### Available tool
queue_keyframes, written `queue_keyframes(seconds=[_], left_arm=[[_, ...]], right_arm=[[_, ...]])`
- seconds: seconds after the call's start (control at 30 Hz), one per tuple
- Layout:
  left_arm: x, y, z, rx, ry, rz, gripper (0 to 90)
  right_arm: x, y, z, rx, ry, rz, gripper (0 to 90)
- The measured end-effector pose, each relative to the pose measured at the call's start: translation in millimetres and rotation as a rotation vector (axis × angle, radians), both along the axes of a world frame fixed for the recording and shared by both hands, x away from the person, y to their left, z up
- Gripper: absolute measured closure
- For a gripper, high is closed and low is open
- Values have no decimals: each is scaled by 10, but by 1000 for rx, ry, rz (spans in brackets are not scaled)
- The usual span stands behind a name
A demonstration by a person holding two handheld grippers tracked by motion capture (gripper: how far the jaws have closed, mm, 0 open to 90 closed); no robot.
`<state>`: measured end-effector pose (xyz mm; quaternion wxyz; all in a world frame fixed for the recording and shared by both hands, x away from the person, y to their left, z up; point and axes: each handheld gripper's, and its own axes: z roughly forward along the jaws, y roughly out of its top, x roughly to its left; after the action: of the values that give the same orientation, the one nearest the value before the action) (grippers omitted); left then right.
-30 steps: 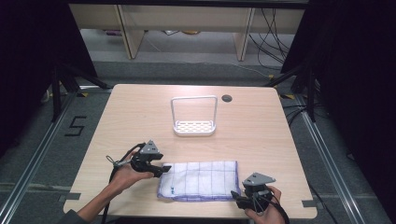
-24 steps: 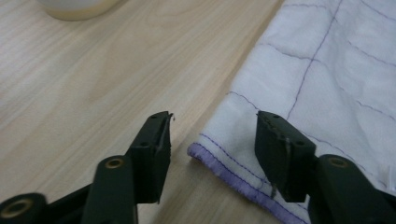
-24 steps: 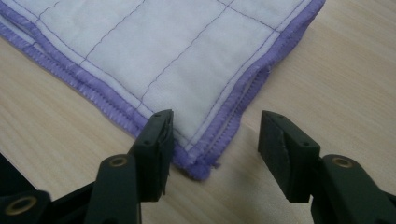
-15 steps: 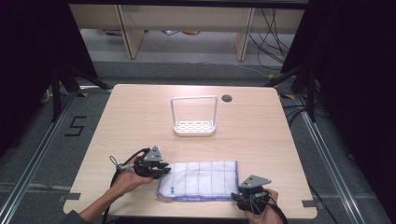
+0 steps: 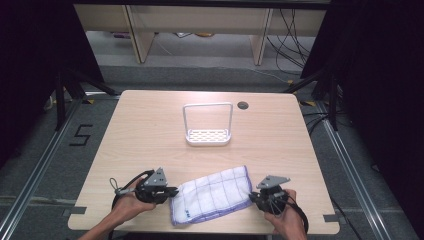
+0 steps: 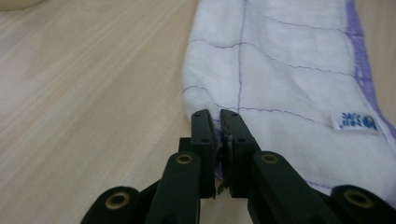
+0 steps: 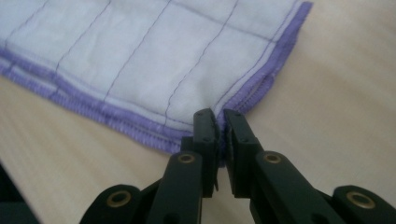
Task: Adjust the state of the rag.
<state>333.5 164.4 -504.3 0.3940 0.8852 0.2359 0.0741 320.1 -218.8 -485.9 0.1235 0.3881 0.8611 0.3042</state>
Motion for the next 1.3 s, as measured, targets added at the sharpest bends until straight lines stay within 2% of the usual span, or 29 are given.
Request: queue_keyframes(seconds=[0.03, 0.07, 0.1, 0.13, 0.17, 0.2, 0.27, 0.37, 0.4, 0.47, 0.57, 0.6, 0.63, 0.67, 0.7, 0.77, 0.83, 0.87, 0.9, 0.93, 0.97, 1.0, 1.03, 1.13, 1.17, 1.2, 1.23, 1.27, 1.3], left_arm=[[-52, 9, 5, -1, -2, -2, 842], [-116, 2, 0, -29, 8, 1, 842], [-166, 7, 9, -11, 4, -9, 841], [-228, -10, 11, -32, -5, -23, 841], [-288, -22, 18, -37, -1, -23, 840], [-329, -30, 23, -34, 2, -24, 840], [-434, -77, 34, -56, 7, -32, 839], [-531, -161, 30, -88, 18, -46, 838], [-546, -175, 29, -77, 16, -57, 837], [-592, -211, 9, -92, 42, -57, 834], [-638, -250, 0, -105, 57, -73, 830], [-640, -253, -1, -88, 49, -81, 829], [-663, -278, -7, -103, 55, -86, 826], [-675, -283, -11, -99, 71, -80, 823], [-675, -290, -17, -104, 67, -98, 817], [-682, -292, -15, -110, 92, -94, 772], [-673, -272, 2, -125, 101, -82, 690], [-675, -269, 12, -142, 120, -66, 642], [-647, -243, 27, -129, 112, -71, 601], [-627, -221, 43, -133, 103, -49, 560], [-610, -207, 60, -155, 110, -26, 529], [-570, -174, 85, -152, 105, -22, 505], [-542, -155, 111, -169, 100, 0, 487], [-413, -88, 195, -165, 75, 34, 456], [-339, -80, 207, -188, 51, 62, 451], [-277, -71, 226, -184, 53, 79, 450], [-198, -57, 241, -157, 44, 80, 449], [-198, -57, 241, -157, 44, 80, 448], [-60, -70, 245, -152, 33, 110, 448]], right_arm=[[91, 23, 51, -8, 9, 4, 847], [163, 50, 77, -15, 12, 8, 847], [245, 80, 97, -12, -12, 17, 847], [323, 112, 126, -24, -16, 23, 847], [400, 150, 163, -28, 0, 27, 847], [484, 185, 174, -34, -13, 45, 847], [649, 277, 174, -75, -27, 66, 848], [853, 429, 160, -96, -4, 89, 848], [916, 476, 147, -94, -3, 102, 847], [1009, 554, 117, -107, -3, 123, 847], [1114, 663, 75, -110, 17, 132, 846], [1141, 687, 61, -113, 8, 132, 846], [1173, 706, 32, -100, 6, 146, 844], [1204, 722, 21, -105, 16, 164, 840], [1205, 735, 15, -111, 31, 154, 828], [1253, 728, -7, -109, 28, 143, 742], [1269, 685, 22, -91, 33, 93, 676], [1281, 640, 48, -89, -3, 85, 675], [1269, 604, 87, -86, 5, 55, 674], [1274, 557, 121, -93, -15, 47, 660], [1265, 521, 146, -69, -30, 13, 650], [1252, 469, 190, -58, -17, -5, 638], [1236, 431, 220, -35, -5, -23, 620], [1196, 366, 261, 15, -14, -84, 597], [1184, 347, 280, 15, -4, -81, 594], [1168, 342, 282, 28, -14, -84, 596], [1154, 355, 273, 40, -15, -88, 597], [1140, 368, 271, 34, -16, -81, 598], [1132, 392, 261, 32, -13, -71, 597]])
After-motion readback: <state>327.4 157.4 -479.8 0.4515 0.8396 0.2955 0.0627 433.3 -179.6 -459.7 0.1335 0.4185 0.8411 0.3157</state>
